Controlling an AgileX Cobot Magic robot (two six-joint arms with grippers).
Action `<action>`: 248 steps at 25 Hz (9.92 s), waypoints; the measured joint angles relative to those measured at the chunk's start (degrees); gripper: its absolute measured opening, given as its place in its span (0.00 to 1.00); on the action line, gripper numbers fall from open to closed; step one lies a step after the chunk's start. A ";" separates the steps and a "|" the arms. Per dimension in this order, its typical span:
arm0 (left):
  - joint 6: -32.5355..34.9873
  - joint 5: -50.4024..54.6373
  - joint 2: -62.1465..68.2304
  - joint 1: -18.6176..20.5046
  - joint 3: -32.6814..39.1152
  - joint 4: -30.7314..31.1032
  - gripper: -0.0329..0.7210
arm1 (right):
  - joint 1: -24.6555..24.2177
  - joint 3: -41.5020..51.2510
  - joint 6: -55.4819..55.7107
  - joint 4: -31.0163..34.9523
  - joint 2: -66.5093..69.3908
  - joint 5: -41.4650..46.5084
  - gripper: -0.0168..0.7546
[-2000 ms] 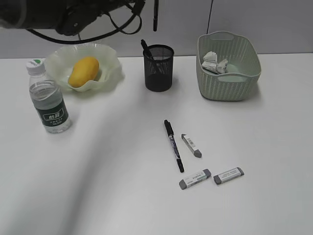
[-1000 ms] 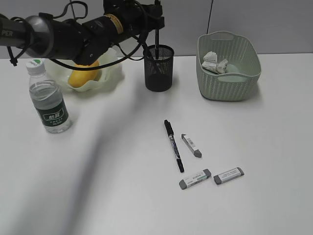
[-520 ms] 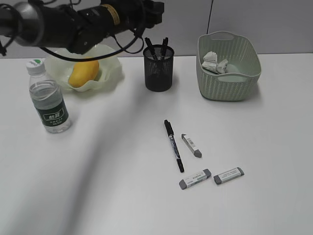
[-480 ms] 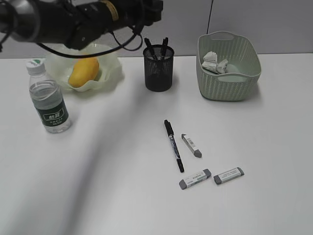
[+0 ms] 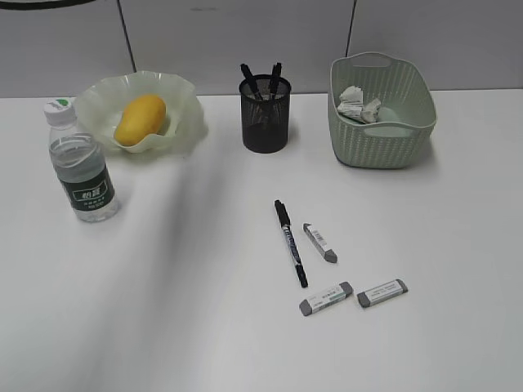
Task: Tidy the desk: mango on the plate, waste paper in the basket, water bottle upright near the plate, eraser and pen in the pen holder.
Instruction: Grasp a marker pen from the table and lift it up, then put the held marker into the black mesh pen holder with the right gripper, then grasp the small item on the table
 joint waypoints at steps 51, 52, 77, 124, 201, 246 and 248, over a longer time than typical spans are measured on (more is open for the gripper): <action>31.27 28.06 -93.49 23.94 57.11 -39.29 0.63 | 0.07 -62.93 6.54 12.16 99.32 -3.02 0.52; 31.27 27.98 -94.62 23.94 57.17 -39.35 0.63 | 0.23 -63.73 6.54 12.40 100.74 -3.02 0.52; 31.32 30.86 -102.32 23.94 63.37 -39.91 0.63 | 5.92 -69.19 7.69 9.93 116.14 -8.38 0.52; 31.32 30.86 -102.32 23.94 63.37 -39.93 0.63 | 5.92 -69.25 10.36 7.56 121.18 -12.29 0.20; 31.32 30.86 -102.32 23.94 63.37 -40.50 0.54 | 0.02 -69.19 14.16 -9.59 109.14 -68.31 0.12; 31.32 30.86 -102.32 23.94 63.37 -39.95 0.51 | 0.21 -69.12 -3.13 -1.70 88.21 -10.87 0.74; 31.32 30.86 -102.32 23.94 63.37 -39.95 0.51 | 0.21 -69.12 -7.07 1.57 86.97 -1.88 0.74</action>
